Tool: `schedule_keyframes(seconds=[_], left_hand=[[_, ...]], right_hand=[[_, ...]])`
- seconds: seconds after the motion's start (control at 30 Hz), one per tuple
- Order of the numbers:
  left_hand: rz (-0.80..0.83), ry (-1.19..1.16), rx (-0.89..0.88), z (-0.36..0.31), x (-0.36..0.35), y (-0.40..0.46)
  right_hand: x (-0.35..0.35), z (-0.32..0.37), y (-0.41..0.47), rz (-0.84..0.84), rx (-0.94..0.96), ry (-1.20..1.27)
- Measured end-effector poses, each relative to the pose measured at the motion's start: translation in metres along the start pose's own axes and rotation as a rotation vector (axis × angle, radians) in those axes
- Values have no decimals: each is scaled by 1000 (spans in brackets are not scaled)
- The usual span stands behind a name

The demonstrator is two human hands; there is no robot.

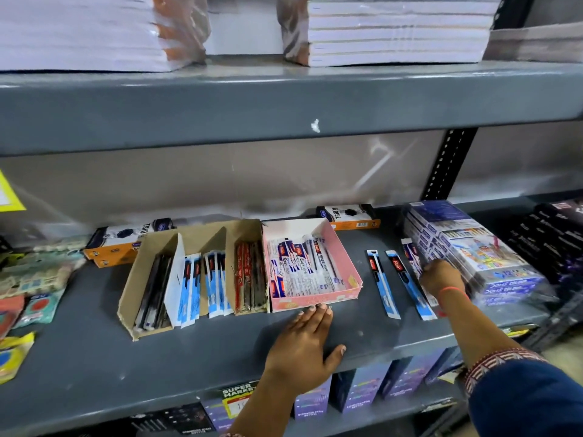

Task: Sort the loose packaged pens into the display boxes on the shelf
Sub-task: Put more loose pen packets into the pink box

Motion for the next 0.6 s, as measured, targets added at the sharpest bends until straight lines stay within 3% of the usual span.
schedule_keyframes(seconds=[0.17,0.27,0.37,0.6], left_hand=[[-9,14,-2,-2,4,0],[4,28,0,-2,4,0],[9,59,-2,-3,3,0],[-10,101,19,-2,4,0]], right_hand=[[-1,4,-3,97,-58,82],[1,21,-14,181,-29,378],[-8,45,-39,359,-9,785],[-48,75,-118,748,20,924]])
Point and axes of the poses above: each hand's wrist, its own y-axis towards the middle knuckle, its own x-axis out of the back of the hand, z = x × y, the point moved 9 cm from there along y, towards the middle knuckle, and after that the axes turned 7 degrees about y, right-handed, at the moved point
